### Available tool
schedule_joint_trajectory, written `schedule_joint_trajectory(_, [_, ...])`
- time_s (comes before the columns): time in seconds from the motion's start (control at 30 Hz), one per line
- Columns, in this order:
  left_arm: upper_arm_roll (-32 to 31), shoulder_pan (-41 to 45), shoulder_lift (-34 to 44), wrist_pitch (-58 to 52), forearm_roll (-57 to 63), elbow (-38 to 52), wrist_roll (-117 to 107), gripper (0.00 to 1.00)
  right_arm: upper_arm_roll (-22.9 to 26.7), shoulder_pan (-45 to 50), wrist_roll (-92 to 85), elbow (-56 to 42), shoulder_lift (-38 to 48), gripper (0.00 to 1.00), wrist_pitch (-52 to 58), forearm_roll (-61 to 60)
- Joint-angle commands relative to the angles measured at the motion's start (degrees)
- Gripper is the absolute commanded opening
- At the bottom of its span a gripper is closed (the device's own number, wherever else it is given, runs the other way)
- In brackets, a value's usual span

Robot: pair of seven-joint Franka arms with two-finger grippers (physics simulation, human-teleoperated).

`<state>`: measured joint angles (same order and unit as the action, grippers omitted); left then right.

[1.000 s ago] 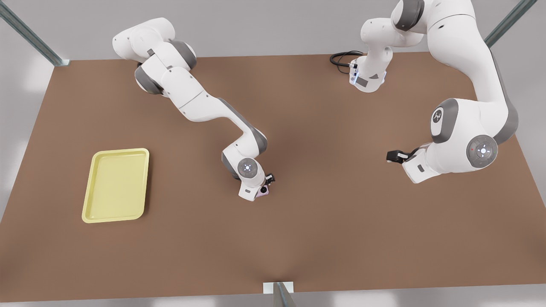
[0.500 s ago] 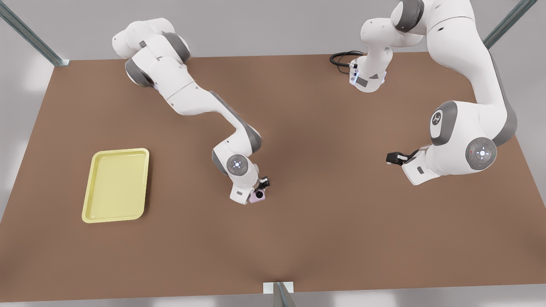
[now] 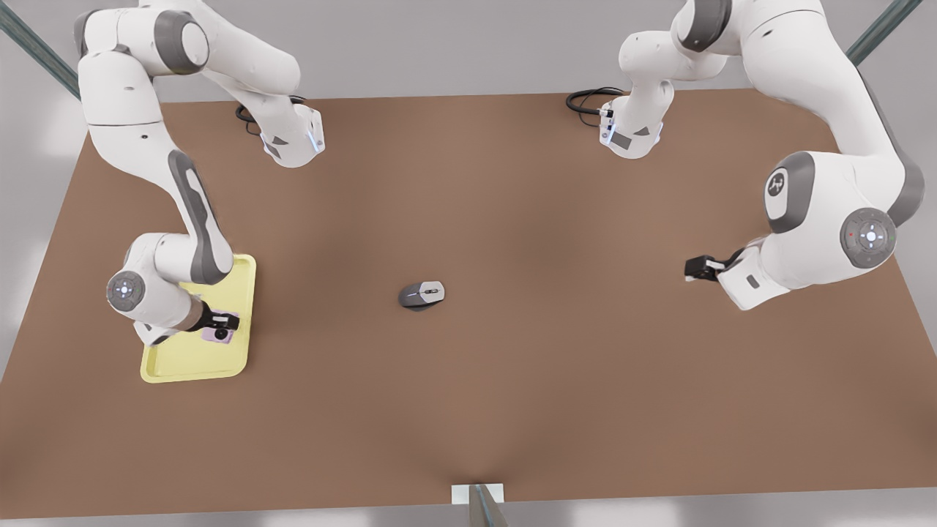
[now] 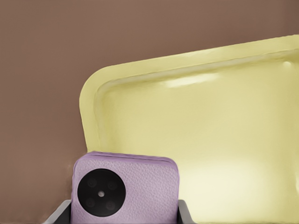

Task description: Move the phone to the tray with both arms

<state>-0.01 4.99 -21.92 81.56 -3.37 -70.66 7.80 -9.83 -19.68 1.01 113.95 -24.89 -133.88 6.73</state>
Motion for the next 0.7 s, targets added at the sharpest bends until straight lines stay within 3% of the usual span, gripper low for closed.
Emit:
schedule_joint_trajectory(0.0, [0.27,0.02,0.48,-0.7,0.3,0.0,-0.33,1.0,-0.01,-3.08,-34.85,1.27,-0.77,0.77,-6.13,1.36])
schedule_joint_trajectory(0.03, [0.27,0.02,0.92,-0.97,0.3,0.0,-0.24,1.0,-0.01,-3.78,-35.03,1.8,-2.0,0.78,-7.01,1.36])
schedule_joint_trajectory(0.07, [0.27,0.11,1.01,-0.97,0.3,0.0,-0.24,1.0,-0.01,-4.75,-35.2,2.41,-3.23,1.0,-7.53,1.36])
schedule_joint_trajectory(0.23, [0.27,0.02,1.27,-0.79,0.73,0.0,-0.06,1.0,-0.1,-5.37,-36.7,-2.76,-3.94,1.0,-4.21,1.45])
schedule_joint_trajectory(0.27, [0.27,0.02,1.27,-0.79,0.73,0.0,-0.06,1.0,-1.33,-4.49,-35.03,-10.75,-4.2,1.0,3.09,0.83])
schedule_joint_trajectory(0.37, [0.27,0.02,1.71,-1.06,0.73,0.0,-0.24,1.0,-1.51,10.8,-13.33,-33.0,-2.09,1.0,29.89,1.45])
schedule_joint_trajectory(0.43, [0.27,0.02,1.8,-1.41,0.82,0.0,-0.33,1.0,-1.86,14.76,-0.05,-31.7,9.06,1.0,43.44,0.74])
schedule_joint_trajectory(0.47, [0.27,0.02,1.8,-1.76,0.82,0.0,-0.42,1.0,-1.77,14.23,0.31,-26.86,13.73,1.0,43.09,0.48])
schedule_joint_trajectory(0.67, [0.27,0.02,1.71,-2.9,0.82,0.0,-0.42,1.0,-1.24,11.16,-6.11,-34.59,10.3,1.0,46.43,-3.21])
